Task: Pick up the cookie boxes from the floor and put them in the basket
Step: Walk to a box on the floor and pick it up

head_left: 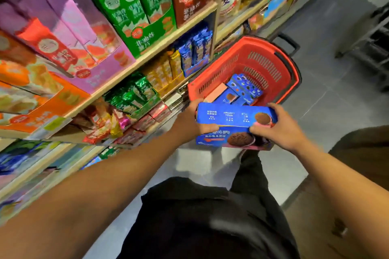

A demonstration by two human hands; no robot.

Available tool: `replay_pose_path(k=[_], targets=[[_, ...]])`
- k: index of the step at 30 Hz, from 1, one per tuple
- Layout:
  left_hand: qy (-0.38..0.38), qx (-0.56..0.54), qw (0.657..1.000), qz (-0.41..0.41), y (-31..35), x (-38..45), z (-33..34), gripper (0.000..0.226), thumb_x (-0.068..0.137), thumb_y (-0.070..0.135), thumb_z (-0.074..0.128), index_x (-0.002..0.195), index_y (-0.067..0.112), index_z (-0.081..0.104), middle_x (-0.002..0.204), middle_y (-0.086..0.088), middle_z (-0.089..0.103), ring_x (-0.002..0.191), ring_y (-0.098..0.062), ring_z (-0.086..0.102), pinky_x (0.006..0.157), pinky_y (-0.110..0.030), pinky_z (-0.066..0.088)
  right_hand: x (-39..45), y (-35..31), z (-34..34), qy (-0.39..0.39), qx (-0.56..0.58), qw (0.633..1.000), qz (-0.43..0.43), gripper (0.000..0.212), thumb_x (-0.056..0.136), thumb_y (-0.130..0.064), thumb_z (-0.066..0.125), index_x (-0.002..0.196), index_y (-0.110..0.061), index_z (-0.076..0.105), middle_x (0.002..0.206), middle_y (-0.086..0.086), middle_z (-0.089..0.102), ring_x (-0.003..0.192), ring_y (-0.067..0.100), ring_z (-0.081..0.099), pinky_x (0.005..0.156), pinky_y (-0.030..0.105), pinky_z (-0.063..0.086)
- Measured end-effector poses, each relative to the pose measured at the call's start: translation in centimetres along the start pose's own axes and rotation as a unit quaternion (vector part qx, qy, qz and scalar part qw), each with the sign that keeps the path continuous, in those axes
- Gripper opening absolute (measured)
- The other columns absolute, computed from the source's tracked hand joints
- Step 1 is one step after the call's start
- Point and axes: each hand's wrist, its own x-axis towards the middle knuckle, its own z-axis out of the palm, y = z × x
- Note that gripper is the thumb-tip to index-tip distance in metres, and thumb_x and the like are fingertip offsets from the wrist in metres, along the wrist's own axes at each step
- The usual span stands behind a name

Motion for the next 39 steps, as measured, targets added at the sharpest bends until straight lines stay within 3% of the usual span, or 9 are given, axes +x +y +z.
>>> replay_pose_path(k=[6,9,12,15,19,24,30,35,39], targets=[[0.101,-0.025,0.993,-0.059,6.1,8.0,5.8,0.088,0.05,0.056,0.078,0.127,0.025,0.049,0.111,0.01,0.065,0.097,-0.007,0.062,0.082,-0.028,0.051,14.6,-0.2,-9.1,-0.091,-0.095,0.987,-0.096,0.099,0.055,-0.036,0.092,0.139,-0.016,0.043,0.124,0.0,0.052,0.115,0.015,0.051,0.098,0.027,0.039],[0.161,-0.049,0.982,-0.087,8.0,11.4,8.3,0.074,0.053,0.048,0.081,0.118,0.033,0.049,0.091,0.031,0.06,0.083,0.012,0.059,0.067,-0.008,0.046,20.5,-0.2,-11.6,-0.119,-0.087,0.975,-0.167,0.088,0.055,-0.023,0.093,0.131,-0.011,0.05,0.1,-0.013,0.05,0.093,-0.014,0.047,0.083,0.0,0.032],[0.195,-0.046,0.974,-0.103,7.9,13.6,10.3,0.074,0.058,0.045,0.083,0.122,0.037,0.046,0.091,0.029,0.059,0.076,0.026,0.051,0.061,0.002,0.035,24.8,0.8,-11.7,-0.145,-0.092,0.965,-0.198,0.085,0.052,-0.026,0.092,0.127,-0.019,0.052,0.1,-0.013,0.049,0.091,-0.01,0.042,0.082,-0.001,0.029],[0.197,-0.037,0.971,-0.131,5.7,16.1,12.3,0.094,0.061,0.039,0.087,0.14,0.022,0.039,0.117,0.011,0.059,0.096,0.002,0.055,0.078,-0.014,0.041,28.7,3.1,-9.6,-0.196,-0.09,0.961,-0.17,0.08,0.046,-0.034,0.088,0.118,-0.022,0.054,0.106,-0.003,0.06,0.098,0.006,0.056,0.09,0.019,0.045],[0.21,-0.074,0.962,-0.157,1.0,19.1,16.4,0.09,0.057,0.035,0.091,0.133,0.019,0.045,0.11,0.019,0.055,0.096,0.013,0.048,0.073,0.003,0.034,33.0,8.5,-5.7,-0.249,-0.098,0.956,-0.118,0.106,0.045,-0.033,0.093,0.137,-0.014,0.044,0.132,0.008,0.053,0.124,0.026,0.052,0.103,0.045,0.044],[0.195,-0.094,0.954,-0.208,-5.3,23.5,22.2,0.082,0.053,0.045,0.086,0.124,0.032,0.046,0.11,0.021,0.061,0.099,0.002,0.059,0.081,-0.011,0.044,38.5,15.6,-1.2,-0.281,-0.144,0.94,-0.133,0.111,0.046,-0.036,0.09,0.141,-0.018,0.035,0.132,0.01,0.047,0.122,0.028,0.051,0.105,0.045,0.042],[0.162,-0.065,0.961,-0.214,-13.5,29.6,27.7,0.072,0.058,0.047,0.077,0.122,0.026,0.051,0.114,0.008,0.065,0.107,-0.015,0.062,0.084,-0.036,0.049,45.0,23.4,4.9,-0.303,-0.235,0.905,-0.183,0.109,0.049,-0.036,0.09,0.14,-0.017,0.033,0.138,0.007,0.038,0.124,0.021,0.041,0.092,0.018,0.03],[0.177,-0.038,0.952,-0.245,-18.2,31.8,30.3,0.079,0.056,0.04,0.086,0.124,0.022,0.049,0.118,0.003,0.062,0.105,-0.018,0.059,0.074,-0.02,0.037,47.6,26.9,9.4,-0.329,-0.268,0.89,-0.167,0.109,0.054,-0.039,0.089,0.143,-0.019,0.029,0.143,0.004,0.029,0.123,0.024,0.046,0.092,0.024,0.033],[0.151,0.015,0.946,-0.285,-20.1,32.6,31.5,0.087,0.055,0.037,0.088,0.127,0.017,0.043,0.122,-0.004,0.052,0.106,-0.025,0.056,0.079,-0.033,0.046,48.0,28.9,11.3,-0.339,-0.295,0.871,-0.199,0.108,0.05,-0.042,0.088,0.14,-0.017,0.032,0.137,0.007,0.027,0.117,0.032,0.045,0.099,0.032,0.039]])
